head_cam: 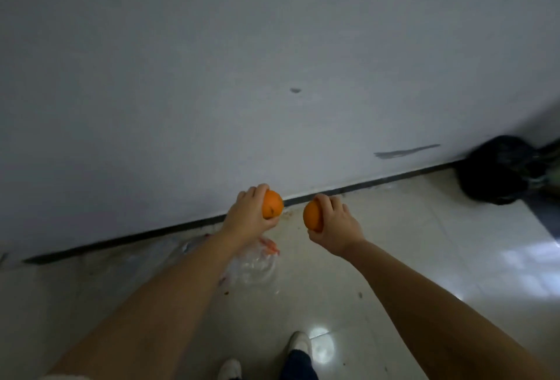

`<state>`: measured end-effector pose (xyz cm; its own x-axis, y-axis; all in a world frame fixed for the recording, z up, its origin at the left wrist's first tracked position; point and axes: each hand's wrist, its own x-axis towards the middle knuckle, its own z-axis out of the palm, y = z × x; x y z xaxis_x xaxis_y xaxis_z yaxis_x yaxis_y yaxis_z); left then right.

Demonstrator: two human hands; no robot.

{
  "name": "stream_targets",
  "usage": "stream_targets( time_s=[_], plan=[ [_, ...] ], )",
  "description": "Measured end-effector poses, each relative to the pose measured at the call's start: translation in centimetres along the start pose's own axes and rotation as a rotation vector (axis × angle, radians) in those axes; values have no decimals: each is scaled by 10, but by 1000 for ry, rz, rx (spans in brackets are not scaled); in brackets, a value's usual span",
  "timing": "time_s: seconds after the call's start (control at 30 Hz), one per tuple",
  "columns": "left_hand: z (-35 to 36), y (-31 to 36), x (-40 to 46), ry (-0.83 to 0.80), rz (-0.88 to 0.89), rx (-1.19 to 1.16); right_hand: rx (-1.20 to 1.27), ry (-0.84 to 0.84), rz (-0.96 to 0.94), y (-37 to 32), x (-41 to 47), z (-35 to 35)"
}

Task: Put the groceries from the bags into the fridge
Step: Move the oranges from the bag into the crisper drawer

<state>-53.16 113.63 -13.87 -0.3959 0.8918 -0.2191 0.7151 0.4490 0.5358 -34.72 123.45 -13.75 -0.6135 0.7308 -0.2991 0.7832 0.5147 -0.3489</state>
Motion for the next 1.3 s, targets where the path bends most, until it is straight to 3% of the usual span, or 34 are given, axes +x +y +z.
stream_targets(
  time_s=[0.27, 0.57, 0.77, 0.97, 1.13, 1.3],
  plan=[
    [-46, 108, -27, -32, 384, -24, 23, 279, 245, 18, -109, -69],
    [-32, 245, -103, -172, 835, 79, 12, 487, 518, 50, -275, -101],
    [31, 366, -205, -262, 1109, 63, -1, 635, 754, 103, -440, -108],
    [136, 487, -370, -392, 1333, 26, -15, 691, 1059, 161, -659, -79],
    [216, 556, -515, -513, 1520, -30, -16, 734, 1261, 196, -827, -55],
    [267, 622, -632, -596, 1674, -57, -5, 863, 1412, 218, -941, -52]
  ],
)
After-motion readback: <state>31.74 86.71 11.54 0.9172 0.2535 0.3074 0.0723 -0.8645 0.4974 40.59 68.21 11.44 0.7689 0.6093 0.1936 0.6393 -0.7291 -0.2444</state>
